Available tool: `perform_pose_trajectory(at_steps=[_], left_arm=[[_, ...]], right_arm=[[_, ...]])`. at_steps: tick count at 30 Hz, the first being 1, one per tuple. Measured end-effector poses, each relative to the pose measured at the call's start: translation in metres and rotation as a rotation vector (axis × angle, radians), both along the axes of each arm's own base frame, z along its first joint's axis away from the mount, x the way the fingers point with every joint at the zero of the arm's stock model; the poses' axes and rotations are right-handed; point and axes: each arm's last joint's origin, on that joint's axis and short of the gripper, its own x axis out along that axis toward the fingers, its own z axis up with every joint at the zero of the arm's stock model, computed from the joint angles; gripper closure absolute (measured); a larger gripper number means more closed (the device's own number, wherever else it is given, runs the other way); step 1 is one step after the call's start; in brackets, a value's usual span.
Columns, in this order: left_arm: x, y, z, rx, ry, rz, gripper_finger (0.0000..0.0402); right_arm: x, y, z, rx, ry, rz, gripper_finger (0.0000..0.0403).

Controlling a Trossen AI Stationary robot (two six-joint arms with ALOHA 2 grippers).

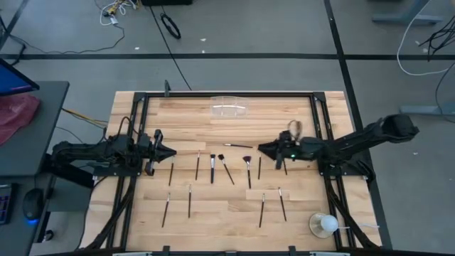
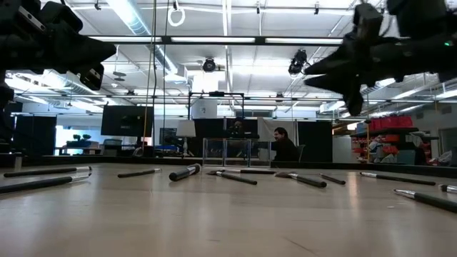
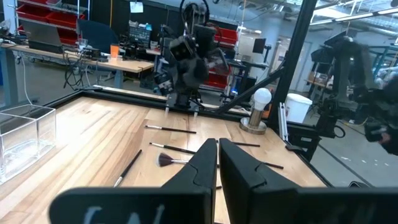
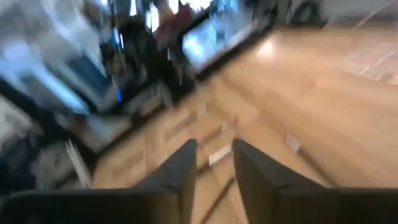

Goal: Put items in baskets/containers
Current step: Put the black highlighter brush into the transparent organizer

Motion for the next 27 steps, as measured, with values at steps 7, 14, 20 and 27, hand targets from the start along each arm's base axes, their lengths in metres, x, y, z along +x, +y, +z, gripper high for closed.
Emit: perform_pose_trajectory(at_steps=[7,14,20,27], left_arm=[[0.0,0.0,0.0,0.0,0.0,0.0,0.0378],[0.0,0.0,0.0,0.0,0.001,0.0,0.0378],[0.0,0.0,0.0,0.0,0.001,0.0,0.0378],[0.0,0.0,0.0,0.0,0.001,0.0,0.0378]], right_arm=[[0.051,0.013,-0.006,-0.022,0.519,0.022,0.0166],[0.094,0.029,-0.03,0.052,0.789,-0.038,0.014],[0.109,0.039,-0.05,0.046,0.912,-0.127,0.0172],[0.107,0.047,-0.056,-0.003,0.913,-0.185,0.021]])
